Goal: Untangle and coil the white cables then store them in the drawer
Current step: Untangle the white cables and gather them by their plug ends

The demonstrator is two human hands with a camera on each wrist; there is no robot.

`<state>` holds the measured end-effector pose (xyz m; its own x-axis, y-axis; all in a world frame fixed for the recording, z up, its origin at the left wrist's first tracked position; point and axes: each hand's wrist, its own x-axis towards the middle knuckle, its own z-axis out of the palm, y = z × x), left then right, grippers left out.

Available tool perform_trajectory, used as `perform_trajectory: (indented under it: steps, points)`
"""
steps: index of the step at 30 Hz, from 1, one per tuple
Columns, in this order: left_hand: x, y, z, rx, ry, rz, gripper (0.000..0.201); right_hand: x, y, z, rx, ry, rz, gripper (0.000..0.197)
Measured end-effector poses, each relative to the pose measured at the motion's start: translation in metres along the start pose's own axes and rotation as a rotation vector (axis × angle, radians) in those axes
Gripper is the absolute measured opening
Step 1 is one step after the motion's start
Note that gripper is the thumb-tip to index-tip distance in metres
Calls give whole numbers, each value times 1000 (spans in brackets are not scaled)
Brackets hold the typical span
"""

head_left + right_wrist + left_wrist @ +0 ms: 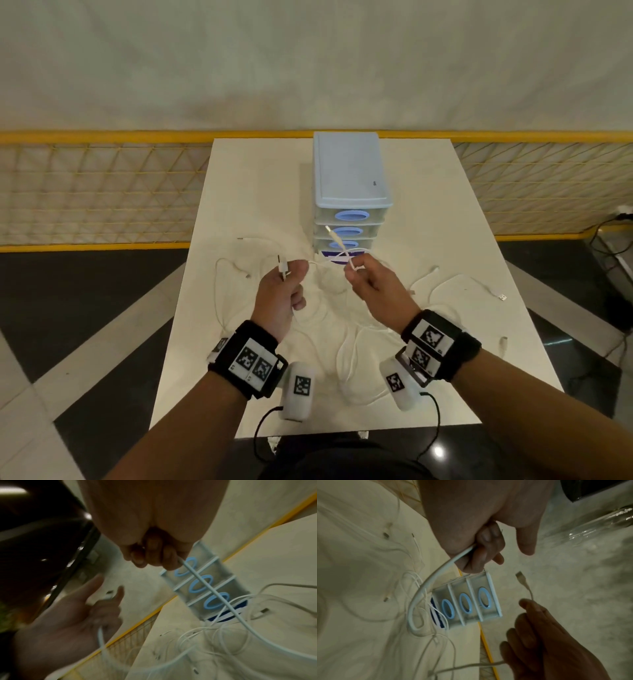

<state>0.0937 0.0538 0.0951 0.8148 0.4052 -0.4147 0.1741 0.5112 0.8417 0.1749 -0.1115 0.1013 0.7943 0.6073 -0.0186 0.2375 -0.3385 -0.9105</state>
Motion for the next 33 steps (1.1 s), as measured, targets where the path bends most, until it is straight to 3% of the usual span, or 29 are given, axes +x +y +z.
perform_trajectory:
  steps: [3,6,19,25,28,33]
  points:
    - [-2,4,9,-62,-97,46,10,-10,-9,20,-97,-113,-74,4]
    - [-5,4,12,-65,-122,67,20,-18,-9,31,-182,-130,-105,12]
    - [-11,-3,12,-145,-111,39,52,-23,-15,41,-198,-152,-7,13]
    - [-9,12,14,-247,71,10,48,-17,-15,38,-289,-370,44,26]
    - [-2,40,-5,-322,176,37,48,-10,6,14,-389,-336,115,35]
    - [6,71,-52,-299,328,184,47,-7,32,-27,-573,-254,230,33]
